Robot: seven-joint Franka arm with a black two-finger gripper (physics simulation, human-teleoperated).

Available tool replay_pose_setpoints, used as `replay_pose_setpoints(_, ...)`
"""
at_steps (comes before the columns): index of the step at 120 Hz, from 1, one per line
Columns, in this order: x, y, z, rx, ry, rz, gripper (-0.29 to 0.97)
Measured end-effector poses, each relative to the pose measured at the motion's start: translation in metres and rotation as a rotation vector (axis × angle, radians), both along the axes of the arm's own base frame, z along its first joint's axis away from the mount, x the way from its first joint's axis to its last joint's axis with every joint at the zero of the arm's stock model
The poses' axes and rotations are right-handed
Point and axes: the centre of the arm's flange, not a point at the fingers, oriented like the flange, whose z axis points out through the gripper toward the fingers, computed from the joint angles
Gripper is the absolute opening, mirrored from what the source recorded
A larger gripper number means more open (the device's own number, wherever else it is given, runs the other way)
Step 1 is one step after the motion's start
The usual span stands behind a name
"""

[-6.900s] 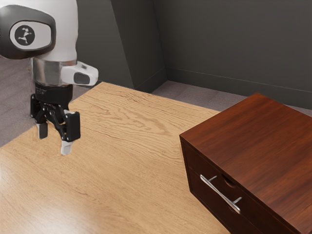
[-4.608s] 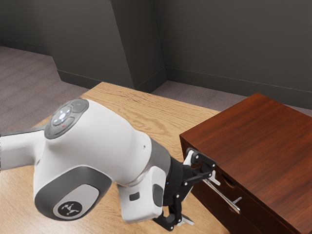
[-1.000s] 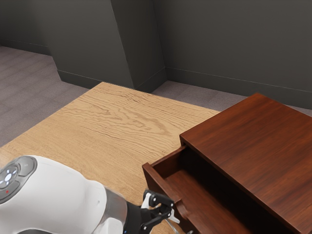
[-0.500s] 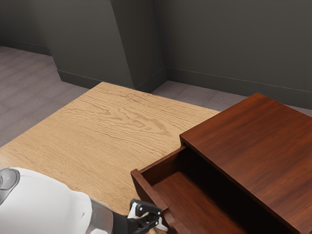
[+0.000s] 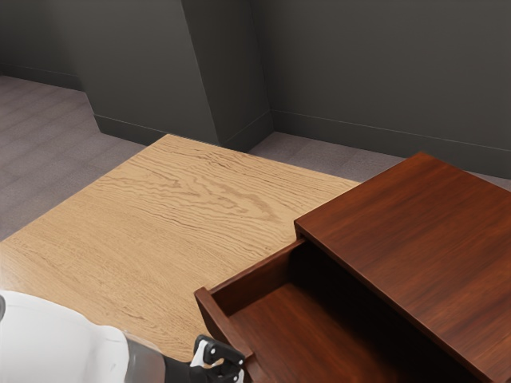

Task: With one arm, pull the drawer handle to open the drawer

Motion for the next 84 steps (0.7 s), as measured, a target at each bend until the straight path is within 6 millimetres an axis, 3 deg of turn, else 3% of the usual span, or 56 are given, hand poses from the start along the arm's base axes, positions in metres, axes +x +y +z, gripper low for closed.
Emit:
replay_pose_setpoints(14,-0.002,0.000,0.004,-0.006,-0.007,0.003,0.58)
replay_pose_setpoints(52,-0.010,-0.008,0.036,-0.034,-0.063,0.004,0.66)
replay_pose_setpoints(60,-0.008,-0.015,0.080,-0.050,-0.096,0.020,0.66)
replay_pose_setpoints(77,0.008,-0.037,0.212,-0.084,-0.066,0.150,0.67)
replay_pose_setpoints(84,0.025,-0.041,0.241,-0.076,-0.001,0.242,0.67)
